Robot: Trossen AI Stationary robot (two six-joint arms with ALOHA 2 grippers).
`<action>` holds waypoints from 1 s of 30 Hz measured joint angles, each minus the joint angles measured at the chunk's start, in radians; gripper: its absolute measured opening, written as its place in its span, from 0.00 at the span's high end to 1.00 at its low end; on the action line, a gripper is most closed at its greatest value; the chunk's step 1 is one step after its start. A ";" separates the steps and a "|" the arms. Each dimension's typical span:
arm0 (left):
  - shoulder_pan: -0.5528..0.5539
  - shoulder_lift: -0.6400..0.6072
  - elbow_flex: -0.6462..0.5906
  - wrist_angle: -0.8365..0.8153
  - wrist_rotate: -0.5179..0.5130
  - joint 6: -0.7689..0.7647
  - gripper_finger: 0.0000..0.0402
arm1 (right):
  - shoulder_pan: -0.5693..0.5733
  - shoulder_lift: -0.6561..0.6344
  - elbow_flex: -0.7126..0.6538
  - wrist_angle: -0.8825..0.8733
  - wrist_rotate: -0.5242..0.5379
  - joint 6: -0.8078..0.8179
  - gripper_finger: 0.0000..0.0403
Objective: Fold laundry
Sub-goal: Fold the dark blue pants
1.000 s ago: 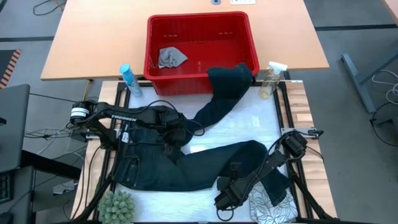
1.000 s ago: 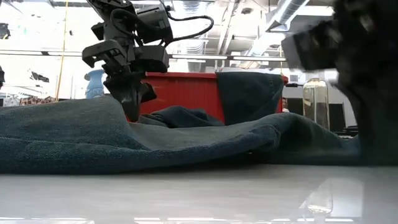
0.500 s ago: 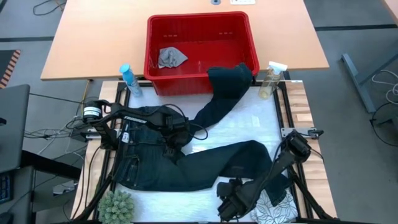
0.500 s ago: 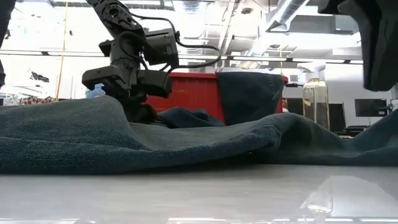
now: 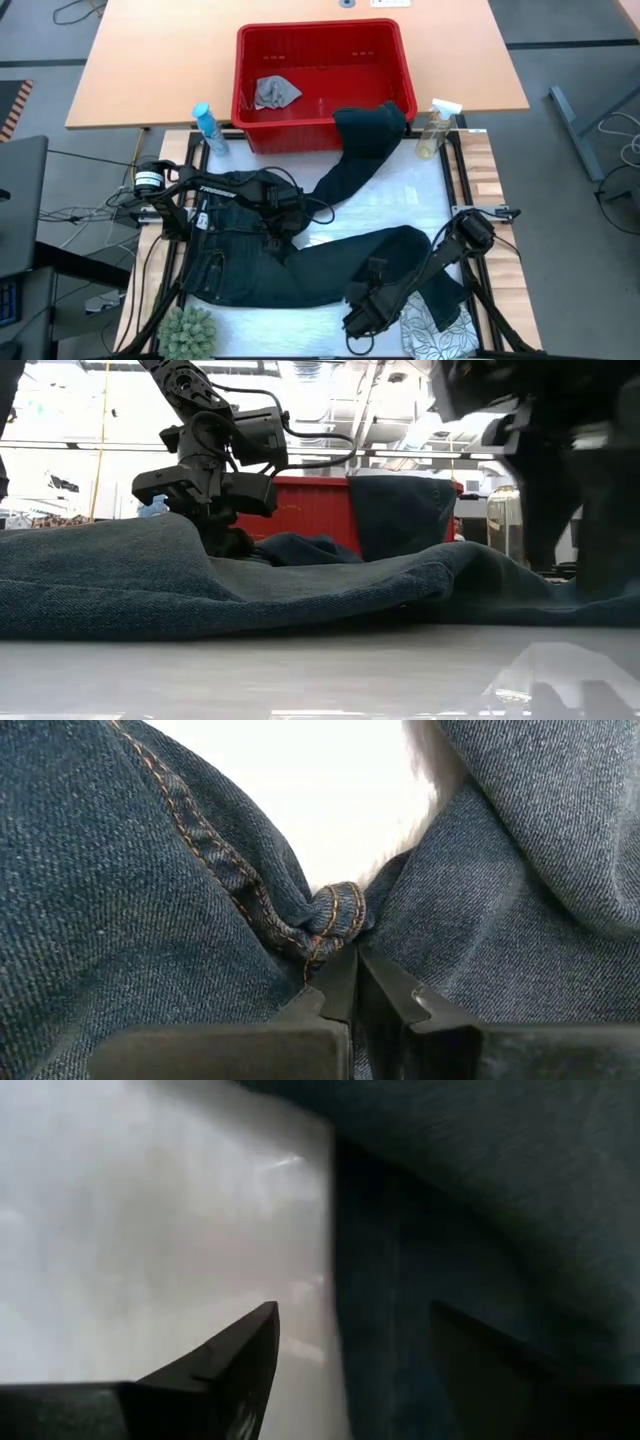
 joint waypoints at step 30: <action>0.000 0.001 -0.001 -0.009 -0.007 0.041 1.00 | 0.023 -0.007 -0.004 -0.127 -0.147 0.057 0.96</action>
